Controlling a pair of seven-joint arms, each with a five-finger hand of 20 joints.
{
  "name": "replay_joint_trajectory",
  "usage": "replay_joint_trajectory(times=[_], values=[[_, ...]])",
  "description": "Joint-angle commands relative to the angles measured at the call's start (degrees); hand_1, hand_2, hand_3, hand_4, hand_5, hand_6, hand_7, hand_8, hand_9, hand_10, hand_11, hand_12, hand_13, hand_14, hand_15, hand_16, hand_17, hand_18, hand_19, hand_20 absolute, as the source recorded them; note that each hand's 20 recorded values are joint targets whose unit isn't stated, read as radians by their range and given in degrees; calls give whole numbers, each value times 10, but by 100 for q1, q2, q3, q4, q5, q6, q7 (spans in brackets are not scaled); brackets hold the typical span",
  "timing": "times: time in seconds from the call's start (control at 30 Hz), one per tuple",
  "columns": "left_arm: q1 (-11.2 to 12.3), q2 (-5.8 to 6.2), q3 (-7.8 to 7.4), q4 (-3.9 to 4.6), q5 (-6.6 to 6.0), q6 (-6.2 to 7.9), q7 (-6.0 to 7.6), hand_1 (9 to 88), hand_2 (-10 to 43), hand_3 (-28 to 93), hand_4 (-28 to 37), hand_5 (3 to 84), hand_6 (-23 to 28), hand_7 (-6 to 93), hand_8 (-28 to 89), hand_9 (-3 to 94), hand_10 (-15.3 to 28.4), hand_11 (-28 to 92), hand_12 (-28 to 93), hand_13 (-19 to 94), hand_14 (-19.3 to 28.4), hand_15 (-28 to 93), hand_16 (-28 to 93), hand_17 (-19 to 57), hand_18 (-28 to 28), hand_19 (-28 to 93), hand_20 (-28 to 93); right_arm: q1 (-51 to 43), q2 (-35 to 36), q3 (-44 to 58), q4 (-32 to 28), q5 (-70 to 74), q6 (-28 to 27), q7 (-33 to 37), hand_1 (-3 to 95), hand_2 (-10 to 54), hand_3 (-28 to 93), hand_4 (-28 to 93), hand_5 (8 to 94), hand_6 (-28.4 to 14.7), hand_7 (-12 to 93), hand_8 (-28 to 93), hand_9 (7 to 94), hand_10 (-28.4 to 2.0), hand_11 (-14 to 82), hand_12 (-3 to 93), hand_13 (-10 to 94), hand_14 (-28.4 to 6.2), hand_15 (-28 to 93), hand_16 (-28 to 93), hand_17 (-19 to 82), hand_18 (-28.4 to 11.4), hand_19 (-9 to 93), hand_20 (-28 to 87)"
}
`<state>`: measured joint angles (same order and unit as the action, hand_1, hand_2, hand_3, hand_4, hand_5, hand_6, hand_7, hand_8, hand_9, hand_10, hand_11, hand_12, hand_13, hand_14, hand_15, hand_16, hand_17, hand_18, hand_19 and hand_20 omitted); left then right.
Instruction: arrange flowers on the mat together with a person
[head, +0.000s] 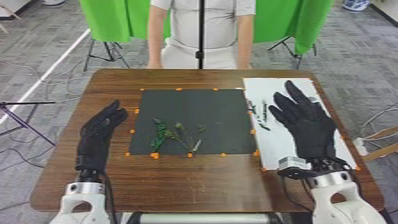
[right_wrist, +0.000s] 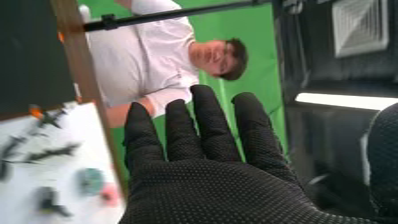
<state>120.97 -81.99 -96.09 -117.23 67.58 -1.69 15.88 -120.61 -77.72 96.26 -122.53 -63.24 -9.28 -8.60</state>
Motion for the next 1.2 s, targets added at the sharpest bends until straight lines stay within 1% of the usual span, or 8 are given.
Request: replay_joint_trajectory(times=[0.03, 0.27, 0.37, 0.63, 0.97, 1.1, 1.17, 1.2], values=[[119, 30, -18, 65, -23, 124, 132, 282, -88, 656, -160, 446, 46, 72, -55, 427, 122, 155, 171, 355, 147, 112, 38, 63, 85, 17, 176, -102, -185, -110, -18, 244, 67, -41, 18, 57, 731, -203, 267, -34, 42, -81, 337, -147, 21, 76, 210, -94, 22, 102, 121, -124, 0, 219], [87, 59, 16, 67, -21, 124, 191, 281, -90, 660, -162, 448, 46, 74, -56, 431, 121, 155, 171, 358, 145, 111, 36, 66, 83, 18, 178, -69, -221, -158, -16, 299, 237, -81, 17, 60, 730, -204, 277, -41, 41, -81, 343, -150, 24, 76, 214, -97, 29, 96, 122, -124, 2, 218], [83, 35, 49, 71, -51, 177, 261, 281, -90, 660, -165, 448, 46, 74, -56, 431, 121, 156, 170, 359, 145, 111, 35, 69, 82, 19, 179, -50, -240, -174, -3, 323, 284, -72, 15, 61, 730, -205, 282, -43, 42, -81, 346, -151, 24, 76, 216, -97, 32, 95, 125, -123, 3, 218], [61, 41, 70, 56, -134, 204, 338, 280, -85, 659, -166, 452, 49, 74, -56, 430, 124, 156, 169, 361, 144, 106, 31, 88, 72, 24, 184, -61, -243, -205, 4, 356, 407, -107, 9, 65, 734, -207, 316, -82, 33, -81, 356, -154, 27, 77, 224, -102, 39, 87, 132, -99, 1, 213], [59, 25, 69, 37, -229, 219, 350, 283, -85, 660, -166, 453, 51, 75, -57, 429, 126, 158, 168, 361, 142, 105, 30, 98, 73, 26, 190, -80, -243, -205, -2, 377, 493, -133, 10, 71, 733, -208, 354, -99, 33, -79, 378, -154, 32, 77, 249, -95, 52, 76, 171, -84, 12, 226], [74, 30, 73, 24, -283, 243, 372, 283, -85, 661, -165, 453, 50, 76, -57, 429, 126, 158, 168, 361, 142, 105, 30, 101, 73, 27, 194, -98, -249, -210, -10, 388, 503, -129, 11, 72, 733, -208, 364, -101, 35, -82, 383, -154, 33, 76, 255, -94, 58, 65, 179, -81, 8, 234], [69, 41, 101, 31, -346, 309, 415, 284, -85, 660, -167, 453, 50, 76, -57, 429, 126, 159, 168, 361, 142, 105, 30, 104, 73, 28, 196, -100, -243, -215, -10, 382, 501, -126, 11, 74, 732, -209, 368, -104, 36, -82, 387, -154, 34, 75, 259, -96, 61, 63, 182, -78, 8, 237], [80, 38, 97, 28, -385, 298, 421, 284, -85, 661, -167, 446, 49, 73, -57, 427, 125, 158, 168, 362, 142, 105, 29, 110, 75, 31, 199, -110, -246, -206, -13, 388, 487, -122, 10, 74, 733, -209, 369, -105, 36, -83, 389, -155, 35, 75, 260, -96, 62, 61, 184, -77, 8, 237]])
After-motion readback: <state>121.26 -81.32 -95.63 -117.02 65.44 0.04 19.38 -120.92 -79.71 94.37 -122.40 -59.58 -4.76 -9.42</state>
